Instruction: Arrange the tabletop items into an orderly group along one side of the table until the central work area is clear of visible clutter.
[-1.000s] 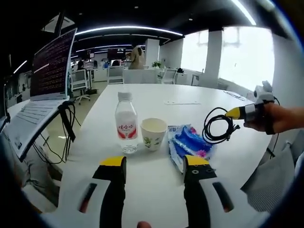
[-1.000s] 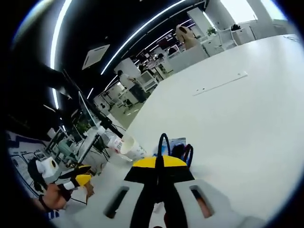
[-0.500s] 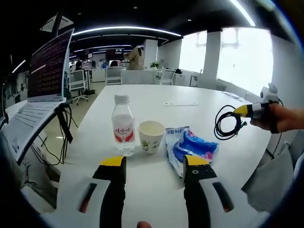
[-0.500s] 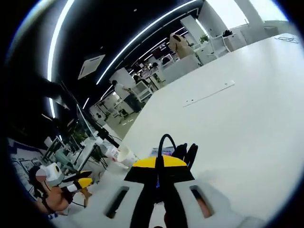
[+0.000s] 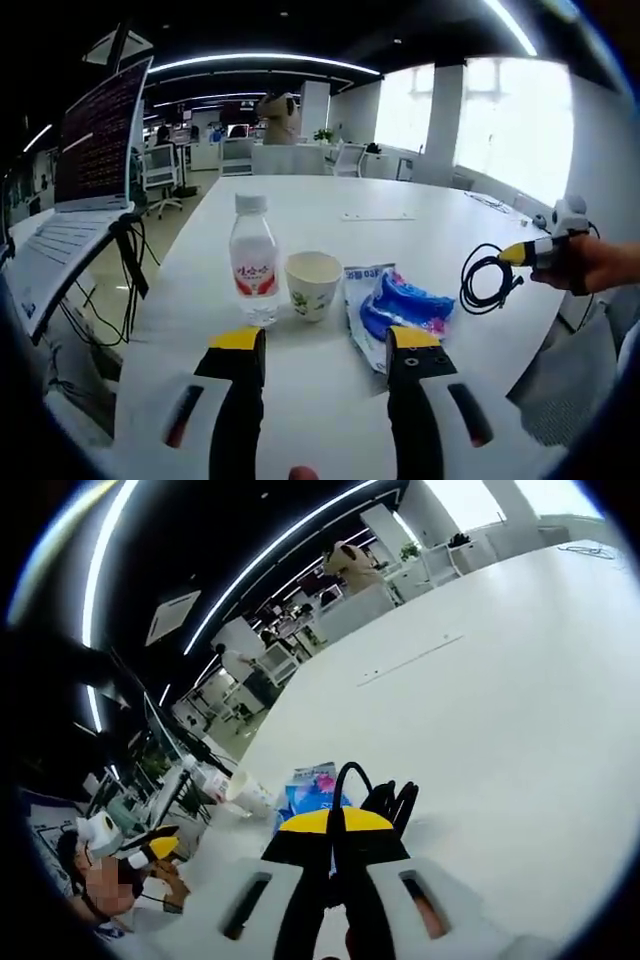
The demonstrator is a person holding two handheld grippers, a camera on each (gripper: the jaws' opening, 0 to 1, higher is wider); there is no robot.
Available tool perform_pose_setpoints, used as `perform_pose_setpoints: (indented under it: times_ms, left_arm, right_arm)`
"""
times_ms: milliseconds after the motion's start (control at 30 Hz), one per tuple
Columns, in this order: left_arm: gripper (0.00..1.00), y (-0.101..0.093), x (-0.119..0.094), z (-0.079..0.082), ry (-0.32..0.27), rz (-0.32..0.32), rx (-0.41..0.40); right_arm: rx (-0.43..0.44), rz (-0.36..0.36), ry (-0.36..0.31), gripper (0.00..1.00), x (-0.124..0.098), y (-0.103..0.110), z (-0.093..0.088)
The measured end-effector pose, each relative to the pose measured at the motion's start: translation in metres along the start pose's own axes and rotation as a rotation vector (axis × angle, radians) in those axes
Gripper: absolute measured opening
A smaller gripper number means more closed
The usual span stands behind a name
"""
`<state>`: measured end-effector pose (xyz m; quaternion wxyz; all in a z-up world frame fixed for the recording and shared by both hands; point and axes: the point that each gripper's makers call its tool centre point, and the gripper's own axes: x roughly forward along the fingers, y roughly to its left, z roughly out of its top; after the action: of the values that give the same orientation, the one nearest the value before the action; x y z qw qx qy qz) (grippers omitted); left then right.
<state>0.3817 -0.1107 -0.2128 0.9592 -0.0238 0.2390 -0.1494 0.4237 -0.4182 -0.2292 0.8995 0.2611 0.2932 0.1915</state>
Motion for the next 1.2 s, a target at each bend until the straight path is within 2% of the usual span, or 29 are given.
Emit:
perform_pose_setpoints:
  times_ms: [167, 300, 433, 633, 933, 1200]
  left_arm:
    - [0.48, 0.003, -0.001, 0.0, 0.001, 0.004, 0.003]
    - [0.48, 0.007, -0.001, 0.001, -0.002, 0.008, -0.016]
    - [0.48, 0.009, -0.002, 0.002, -0.005, 0.012, -0.021]
    - [0.48, 0.007, -0.003, 0.001, -0.005, 0.012, -0.027]
    - [0.48, 0.007, -0.007, 0.001, -0.006, 0.024, -0.026]
    - [0.48, 0.008, -0.01, 0.001, -0.005, 0.032, -0.028]
  right_arm:
    - [0.012, -0.007, 0.007, 0.0, 0.002, -0.005, -0.006]
    - [-0.049, -0.051, 0.036, 0.0, 0.002, -0.016, -0.015]
    - [-0.038, -0.073, 0.048, 0.0, 0.001, -0.024, -0.023]
    - [-0.052, -0.128, 0.112, 0.0, 0.003, -0.039, -0.043]
    - [-0.021, -0.164, 0.167, 0.0, 0.006, -0.053, -0.057]
    - [-0.072, -0.181, 0.22, 0.0, 0.004, -0.058, -0.067]
